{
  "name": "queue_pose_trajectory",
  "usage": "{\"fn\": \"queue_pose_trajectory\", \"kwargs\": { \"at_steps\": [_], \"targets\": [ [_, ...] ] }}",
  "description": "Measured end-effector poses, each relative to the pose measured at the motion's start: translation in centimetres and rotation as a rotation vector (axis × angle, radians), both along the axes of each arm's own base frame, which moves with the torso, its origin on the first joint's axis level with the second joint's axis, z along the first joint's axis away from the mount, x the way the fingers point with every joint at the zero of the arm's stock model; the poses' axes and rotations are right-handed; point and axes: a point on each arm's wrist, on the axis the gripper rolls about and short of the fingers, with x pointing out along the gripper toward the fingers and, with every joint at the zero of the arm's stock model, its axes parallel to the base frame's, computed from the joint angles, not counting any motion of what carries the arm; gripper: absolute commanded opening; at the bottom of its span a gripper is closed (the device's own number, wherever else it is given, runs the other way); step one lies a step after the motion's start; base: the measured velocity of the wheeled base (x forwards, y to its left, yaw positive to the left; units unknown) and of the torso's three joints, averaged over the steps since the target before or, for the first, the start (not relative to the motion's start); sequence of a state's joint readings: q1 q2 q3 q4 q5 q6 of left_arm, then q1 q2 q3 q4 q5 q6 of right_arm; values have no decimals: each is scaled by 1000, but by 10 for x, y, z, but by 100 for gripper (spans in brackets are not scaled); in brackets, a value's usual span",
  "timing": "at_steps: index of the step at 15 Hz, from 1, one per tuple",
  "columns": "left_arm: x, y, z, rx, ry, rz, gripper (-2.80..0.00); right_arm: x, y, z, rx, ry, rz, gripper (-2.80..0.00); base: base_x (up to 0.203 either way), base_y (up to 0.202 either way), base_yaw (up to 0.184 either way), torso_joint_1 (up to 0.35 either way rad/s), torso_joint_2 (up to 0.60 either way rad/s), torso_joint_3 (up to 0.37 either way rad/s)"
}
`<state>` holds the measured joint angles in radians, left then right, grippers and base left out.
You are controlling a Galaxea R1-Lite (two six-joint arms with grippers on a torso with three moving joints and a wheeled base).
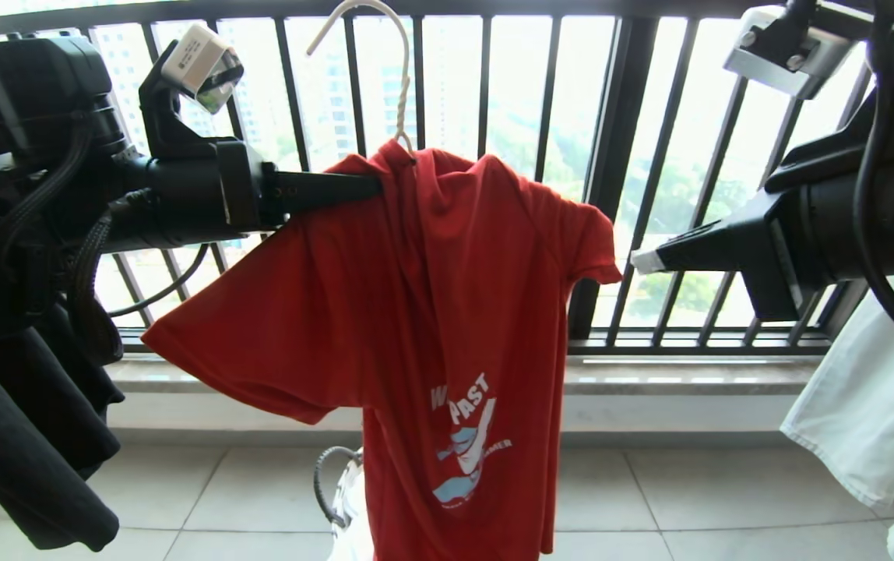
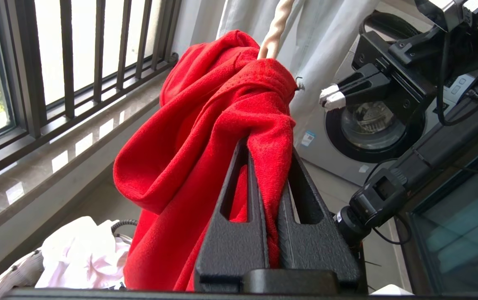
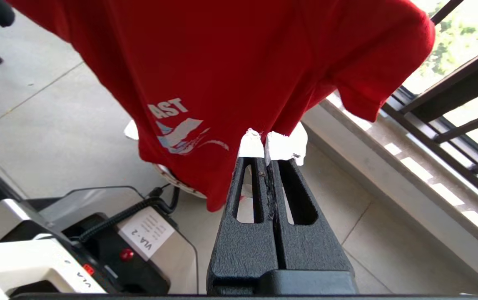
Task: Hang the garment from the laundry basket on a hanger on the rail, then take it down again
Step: Hang the clothes on the clothes rack
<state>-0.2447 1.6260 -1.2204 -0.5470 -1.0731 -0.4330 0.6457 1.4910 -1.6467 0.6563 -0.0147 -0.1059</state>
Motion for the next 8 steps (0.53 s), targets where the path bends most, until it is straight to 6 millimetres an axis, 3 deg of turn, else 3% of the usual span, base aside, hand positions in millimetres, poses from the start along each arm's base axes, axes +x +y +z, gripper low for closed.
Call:
{"fn": "queue_pose_trajectory", "kwargs": {
  "at_steps": [4, 8],
  "targets": [
    [-2, 2, 0, 0, 2, 1, -280, -3, -2, 3, 33, 17, 55, -280, 0, 0, 0, 0, 0, 0],
    [-8, 3, 7, -24, 38, -2, -280, 10, 9, -9, 26, 49, 56, -280, 0, 0, 0, 0, 0, 0]
  ]
}}
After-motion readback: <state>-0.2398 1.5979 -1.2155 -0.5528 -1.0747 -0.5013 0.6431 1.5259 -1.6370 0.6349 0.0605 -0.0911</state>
